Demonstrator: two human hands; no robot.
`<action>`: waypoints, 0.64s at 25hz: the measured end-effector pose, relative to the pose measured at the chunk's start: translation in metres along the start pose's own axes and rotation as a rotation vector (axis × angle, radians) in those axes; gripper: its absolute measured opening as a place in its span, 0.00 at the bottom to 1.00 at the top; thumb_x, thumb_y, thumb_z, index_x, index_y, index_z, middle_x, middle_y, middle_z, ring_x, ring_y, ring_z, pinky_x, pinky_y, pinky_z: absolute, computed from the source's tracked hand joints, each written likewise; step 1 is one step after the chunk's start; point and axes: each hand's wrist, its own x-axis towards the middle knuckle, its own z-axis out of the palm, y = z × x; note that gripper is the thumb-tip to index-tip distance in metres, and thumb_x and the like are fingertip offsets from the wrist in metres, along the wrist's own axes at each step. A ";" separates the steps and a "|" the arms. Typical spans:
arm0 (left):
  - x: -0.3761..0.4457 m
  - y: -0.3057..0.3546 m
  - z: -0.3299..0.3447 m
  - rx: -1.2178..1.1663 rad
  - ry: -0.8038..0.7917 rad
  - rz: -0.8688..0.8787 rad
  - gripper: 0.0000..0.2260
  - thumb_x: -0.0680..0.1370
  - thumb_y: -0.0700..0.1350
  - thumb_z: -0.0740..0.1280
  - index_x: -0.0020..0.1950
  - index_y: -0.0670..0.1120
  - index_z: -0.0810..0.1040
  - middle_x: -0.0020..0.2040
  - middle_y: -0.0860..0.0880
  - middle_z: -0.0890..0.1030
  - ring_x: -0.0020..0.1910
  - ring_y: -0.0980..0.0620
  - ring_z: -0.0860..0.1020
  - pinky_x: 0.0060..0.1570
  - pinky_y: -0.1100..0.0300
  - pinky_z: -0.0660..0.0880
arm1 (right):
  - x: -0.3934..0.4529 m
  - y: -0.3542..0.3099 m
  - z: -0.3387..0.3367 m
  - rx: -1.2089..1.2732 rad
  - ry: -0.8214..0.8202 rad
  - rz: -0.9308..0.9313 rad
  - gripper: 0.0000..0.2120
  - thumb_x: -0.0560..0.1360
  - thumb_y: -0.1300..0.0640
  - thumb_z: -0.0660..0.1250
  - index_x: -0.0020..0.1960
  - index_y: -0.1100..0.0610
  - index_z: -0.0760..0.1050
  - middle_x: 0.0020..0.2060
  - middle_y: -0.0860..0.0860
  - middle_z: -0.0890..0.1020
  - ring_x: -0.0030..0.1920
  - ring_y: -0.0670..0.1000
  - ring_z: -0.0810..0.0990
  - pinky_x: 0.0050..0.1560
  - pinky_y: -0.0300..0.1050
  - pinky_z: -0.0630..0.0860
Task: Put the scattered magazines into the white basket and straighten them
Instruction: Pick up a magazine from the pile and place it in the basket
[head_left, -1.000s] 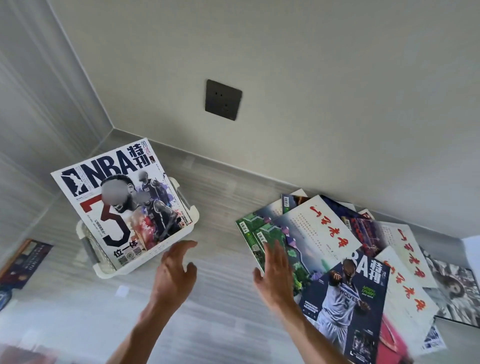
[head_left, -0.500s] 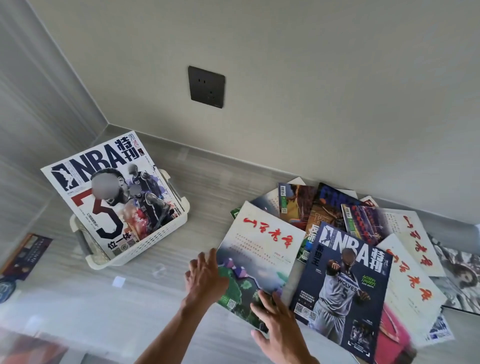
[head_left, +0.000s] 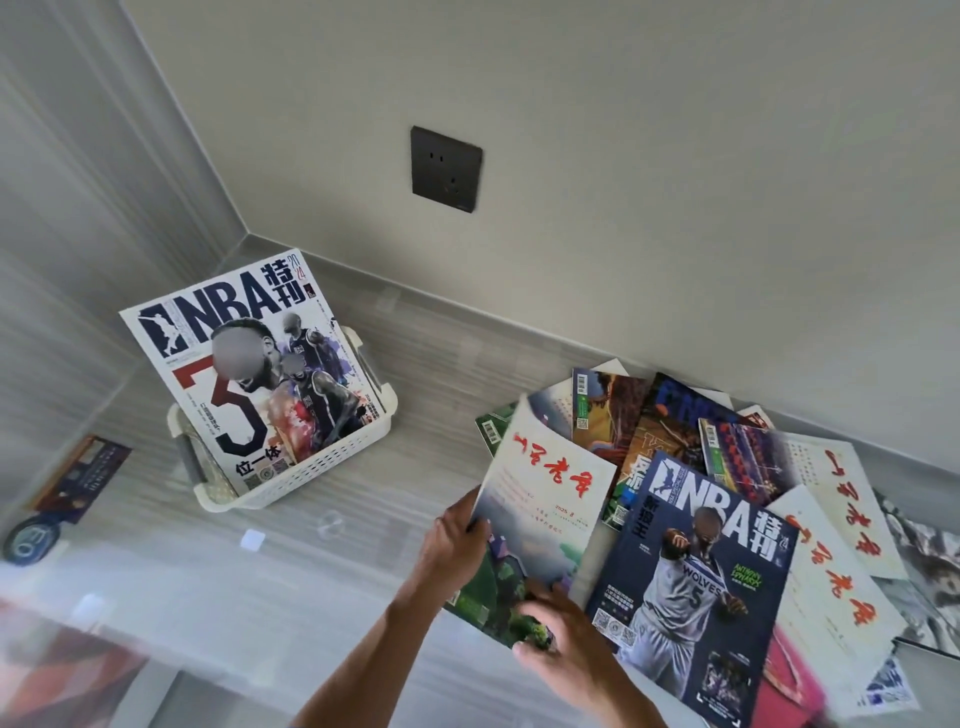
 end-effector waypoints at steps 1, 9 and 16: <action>-0.009 0.003 -0.003 -0.010 -0.003 0.108 0.18 0.75 0.38 0.60 0.59 0.56 0.77 0.46 0.54 0.85 0.40 0.55 0.82 0.37 0.61 0.76 | 0.001 -0.005 -0.005 0.150 0.018 0.045 0.19 0.66 0.46 0.69 0.56 0.37 0.76 0.60 0.30 0.74 0.61 0.39 0.75 0.57 0.30 0.71; -0.056 0.013 -0.102 -0.655 0.001 0.112 0.12 0.72 0.36 0.70 0.54 0.45 0.82 0.46 0.48 0.85 0.47 0.51 0.80 0.47 0.60 0.75 | 0.039 -0.094 -0.081 1.074 0.205 0.050 0.25 0.70 0.69 0.69 0.65 0.53 0.75 0.57 0.52 0.84 0.55 0.57 0.81 0.53 0.51 0.72; -0.047 0.022 -0.139 -0.678 0.487 0.030 0.16 0.76 0.27 0.60 0.55 0.42 0.80 0.41 0.44 0.84 0.40 0.48 0.80 0.45 0.53 0.79 | 0.047 -0.193 -0.082 0.811 0.305 -0.310 0.17 0.77 0.68 0.65 0.59 0.51 0.80 0.52 0.44 0.86 0.52 0.43 0.83 0.48 0.31 0.76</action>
